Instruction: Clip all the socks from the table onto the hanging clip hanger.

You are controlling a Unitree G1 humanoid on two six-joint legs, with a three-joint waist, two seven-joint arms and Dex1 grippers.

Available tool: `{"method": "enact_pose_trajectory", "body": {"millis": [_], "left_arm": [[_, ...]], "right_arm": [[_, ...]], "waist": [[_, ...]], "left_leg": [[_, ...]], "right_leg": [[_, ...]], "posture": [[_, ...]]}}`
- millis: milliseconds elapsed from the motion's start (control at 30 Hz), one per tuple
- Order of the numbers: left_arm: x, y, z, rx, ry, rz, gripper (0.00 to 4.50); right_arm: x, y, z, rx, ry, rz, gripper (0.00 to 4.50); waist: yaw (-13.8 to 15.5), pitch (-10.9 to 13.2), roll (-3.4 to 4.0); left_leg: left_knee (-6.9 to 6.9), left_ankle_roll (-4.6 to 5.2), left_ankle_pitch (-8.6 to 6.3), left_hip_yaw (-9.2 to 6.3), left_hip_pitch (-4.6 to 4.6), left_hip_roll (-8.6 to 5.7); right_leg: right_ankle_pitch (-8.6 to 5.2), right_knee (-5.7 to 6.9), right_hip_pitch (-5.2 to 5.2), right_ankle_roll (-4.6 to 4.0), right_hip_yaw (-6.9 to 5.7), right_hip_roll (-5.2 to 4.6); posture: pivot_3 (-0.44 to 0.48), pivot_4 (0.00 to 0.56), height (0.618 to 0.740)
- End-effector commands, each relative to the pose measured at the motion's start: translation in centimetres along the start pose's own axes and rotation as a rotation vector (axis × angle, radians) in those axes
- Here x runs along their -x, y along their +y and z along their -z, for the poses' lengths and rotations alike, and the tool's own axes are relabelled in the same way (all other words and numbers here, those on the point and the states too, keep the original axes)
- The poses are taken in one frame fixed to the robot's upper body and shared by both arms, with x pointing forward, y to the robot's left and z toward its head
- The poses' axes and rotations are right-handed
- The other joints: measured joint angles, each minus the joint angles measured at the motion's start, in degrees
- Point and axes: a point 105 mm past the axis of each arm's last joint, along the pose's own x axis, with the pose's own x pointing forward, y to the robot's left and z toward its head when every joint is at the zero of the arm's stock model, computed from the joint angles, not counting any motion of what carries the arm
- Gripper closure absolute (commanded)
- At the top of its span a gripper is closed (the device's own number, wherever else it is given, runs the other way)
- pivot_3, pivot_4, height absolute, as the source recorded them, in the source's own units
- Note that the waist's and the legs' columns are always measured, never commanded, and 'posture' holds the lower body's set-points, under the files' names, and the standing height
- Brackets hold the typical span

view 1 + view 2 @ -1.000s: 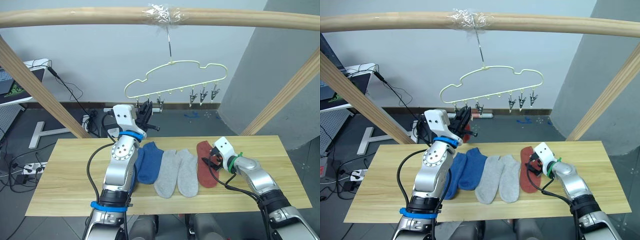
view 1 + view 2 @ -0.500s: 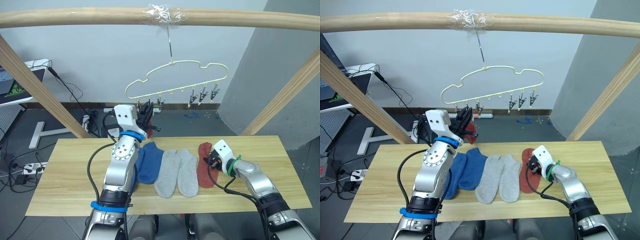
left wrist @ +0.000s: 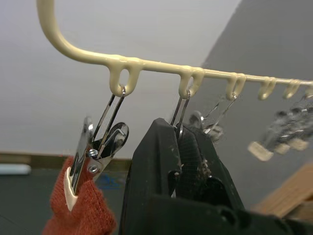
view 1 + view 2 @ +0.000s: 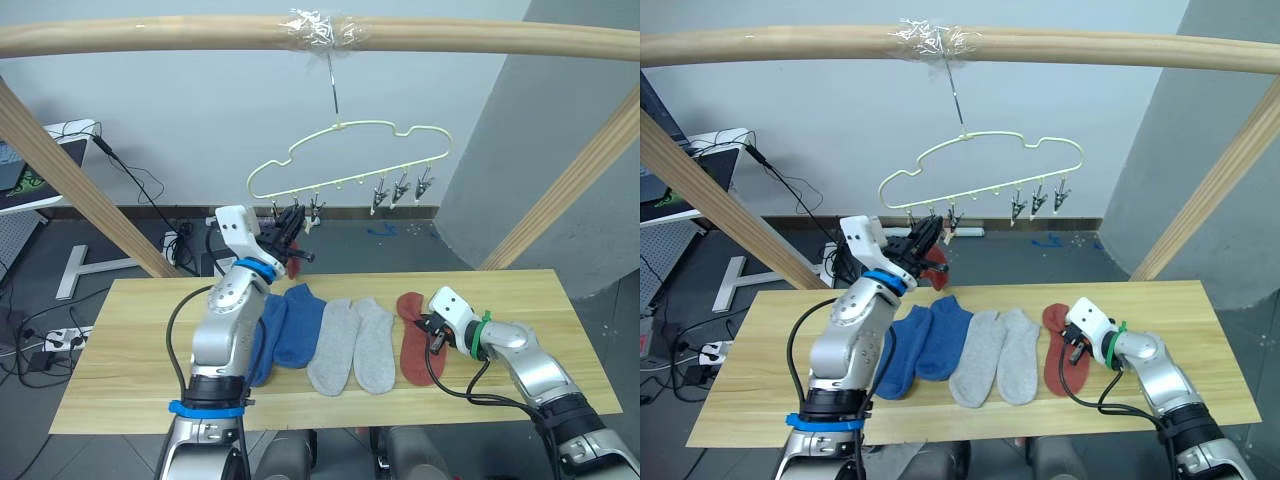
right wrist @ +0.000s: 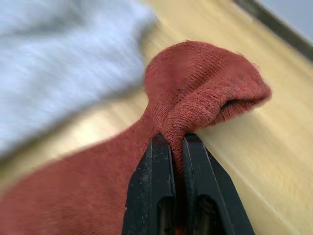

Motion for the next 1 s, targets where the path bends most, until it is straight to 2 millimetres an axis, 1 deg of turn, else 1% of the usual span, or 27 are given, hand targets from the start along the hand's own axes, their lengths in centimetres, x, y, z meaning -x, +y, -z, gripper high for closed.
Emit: {"method": "enact_pose_trajectory", "body": {"millis": [33, 67, 100, 167, 200, 233, 300, 367, 400, 467, 533, 767, 1000], "left_arm": [[0.6, 1.4, 0.3, 0.145, 0.044, -0.007, 4.49], [0.7, 1.5, 0.2, 0.189, 0.054, -0.003, 4.49], [0.8, 1.5, -0.1, 0.267, 0.055, 0.013, 4.49], [1.1, 1.3, -0.7, 0.355, 0.059, 0.044, 4.49], [1.3, 1.2, -0.8, 0.378, 0.064, 0.054, 4.49], [1.4, 1.2, -0.9, 0.386, 0.069, 0.057, 4.49], [1.8, 1.1, -1.2, 0.452, 0.068, 0.074, 4.49], [2.0, 0.9, -1.4, 0.491, 0.069, 0.085, 4.49], [2.0, 0.9, -1.5, 0.497, 0.072, 0.089, 4.49], [2.1, 0.6, -1.4, 0.489, 0.087, 0.101, 4.49], [2.2, 0.4, -1.4, 0.486, 0.092, 0.105, 4.49], [2.3, 0.4, -1.4, 0.481, 0.089, 0.093, 4.49], [2.4, 0.0, -1.3, 0.483, 0.099, 0.112, 4.49]], "right_arm": [[0.2, 1.1, -3.2, 0.002, -0.093, -0.063, 4.47], [0.2, 1.6, -4.0, 0.002, -0.115, -0.087, 4.47], [0.1, 2.2, -5.4, -0.008, -0.156, -0.111, 4.47], [-0.1, 3.0, -7.6, -0.047, -0.216, -0.134, 4.47], [-0.2, 3.2, -8.4, -0.069, -0.238, -0.139, 4.47], [-0.3, 3.3, -8.8, -0.084, -0.246, -0.141, 4.47], [-1.0, 4.4, -11.1, -0.125, -0.301, -0.187, 4.47], [-1.5, 5.2, -12.6, -0.151, -0.33, -0.22, 4.47], [-1.6, 5.3, -13.0, -0.158, -0.334, -0.225, 4.47], [-2.4, 5.3, -14.4, -0.18, -0.366, -0.232, 4.47], [-2.8, 5.3, -15.4, -0.191, -0.387, -0.24, 4.47], [-3.3, 4.9, -17.4, -0.24, -0.441, -0.252, 4.47], [-3.2, 4.7, -18.2, -0.258, -0.463, -0.258, 4.47]], "waist": [[0.1, 0.0, 0.0], [0.1, 0.0, 0.0], [0.1, 0.0, 0.0], [0.0, 0.0, 0.0], [-0.1, 0.0, 0.0], [-0.1, 0.0, 0.0], [0.0, 0.0, -0.01], [-0.1, 0.0, -0.01], [0.0, 0.0, -0.01], [0.2, 0.0, -0.01], [0.2, 0.0, -0.01], [0.2, 0.0, -0.01], [0.2, 0.0, -0.01]], "left_leg": [[0.0, 0.0, 0.0, -0.02, 0.0, 0.0], [0.01, -0.01, 0.0, -0.02, 0.0, -0.01], [0.02, -0.01, 0.01, -0.02, -0.01, 0.0], [0.02, -0.01, 0.0, -0.03, 0.0, 0.0], [0.01, -0.01, 0.0, -0.04, 0.0, 0.01], [0.0, -0.01, 0.0, -0.06, 0.0, 0.03], [0.0, -0.02, 0.01, -0.09, -0.01, 0.01], [0.01, -0.02, 0.01, -0.08, 0.0, 0.01], [0.0, -0.02, 0.01, -0.1, 0.0, 0.01], [-0.01, -0.04, 0.02, -0.15, -0.01, 0.01], [-0.01, -0.04, 0.02, -0.12, -0.02, -0.03], [-0.05, -0.04, 0.02, -0.11, -0.02, -0.03], [-0.08, -0.04, 0.02, -0.11, -0.02, -0.03]], "right_leg": [[0.0, 0.0, 0.01, 0.0, 0.0, 0.0], [0.0, 0.0, 0.01, 0.0, 0.0, -0.01], [0.0, -0.01, 0.01, -0.01, 0.0, -0.01], [0.0, -0.01, 0.01, -0.01, 0.01, -0.01], [0.0, -0.01, 0.01, -0.01, 0.0, 0.0], [0.0, -0.01, 0.0, -0.01, -0.01, 0.0], [0.01, -0.02, 0.0, -0.01, -0.02, 0.0], [0.01, -0.02, -0.01, -0.02, -0.01, 0.0], [0.01, -0.02, -0.02, -0.03, -0.02, 0.0], [0.01, -0.03, -0.03, -0.03, -0.06, 0.0], [0.02, -0.03, -0.04, -0.03, -0.02, -0.02], [0.02, -0.06, -0.07, -0.04, -0.02, -0.03], [0.02, -0.06, -0.08, -0.04, -0.02, -0.02]], "posture": [[-0.031, 0.224, 0.74], [-0.031, 0.224, 0.74], [-0.031, 0.224, 0.74], [-0.029, 0.228, 0.74], [-0.029, 0.228, 0.74], [-0.029, 0.228, 0.74], [-0.029, 0.228, 0.74], [-0.031, 0.23, 0.74], [-0.031, 0.23, 0.74], [-0.031, 0.23, 0.74], [-0.031, 0.23, 0.74], [-0.011, 0.232, 0.74], [-0.007, 0.236, 0.74]]}}
